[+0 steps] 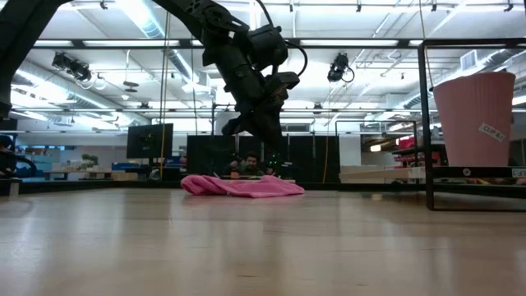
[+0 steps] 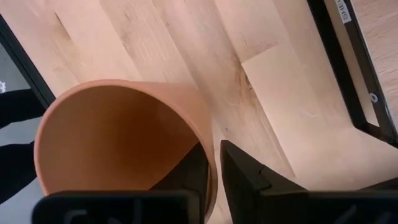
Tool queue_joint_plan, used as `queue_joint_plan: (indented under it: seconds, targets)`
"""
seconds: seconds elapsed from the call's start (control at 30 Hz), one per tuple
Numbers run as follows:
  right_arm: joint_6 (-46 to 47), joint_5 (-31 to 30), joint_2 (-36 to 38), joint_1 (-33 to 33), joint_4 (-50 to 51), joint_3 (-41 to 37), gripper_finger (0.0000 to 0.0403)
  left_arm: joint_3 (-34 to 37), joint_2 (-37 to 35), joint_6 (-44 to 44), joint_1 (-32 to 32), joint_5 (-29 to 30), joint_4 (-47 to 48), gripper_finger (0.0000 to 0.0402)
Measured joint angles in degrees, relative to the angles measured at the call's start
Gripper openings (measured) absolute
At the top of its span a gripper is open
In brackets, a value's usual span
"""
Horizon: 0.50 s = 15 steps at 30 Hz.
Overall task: Stack small to large cups/mugs on shelf
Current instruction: Put the orange cup on the shelf
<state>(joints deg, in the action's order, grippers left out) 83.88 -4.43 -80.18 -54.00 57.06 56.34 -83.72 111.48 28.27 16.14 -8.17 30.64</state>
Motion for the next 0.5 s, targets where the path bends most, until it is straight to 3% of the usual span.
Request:
queue_joint_plan:
  seconds: [0.17, 0.5]
  targets:
    - [-0.1, 0.0, 0.0, 0.0, 0.0, 0.0, 0.0012, 0.0, 0.0, 1.1, 0.0, 0.6, -0.3, 0.0048]
    - [-5.4, 0.2, 0.0, 1.8, 2.0, 6.3, 0.0007, 0.0, 0.0, 1.1, -0.6, 0.9, -3.0, 0.0047]
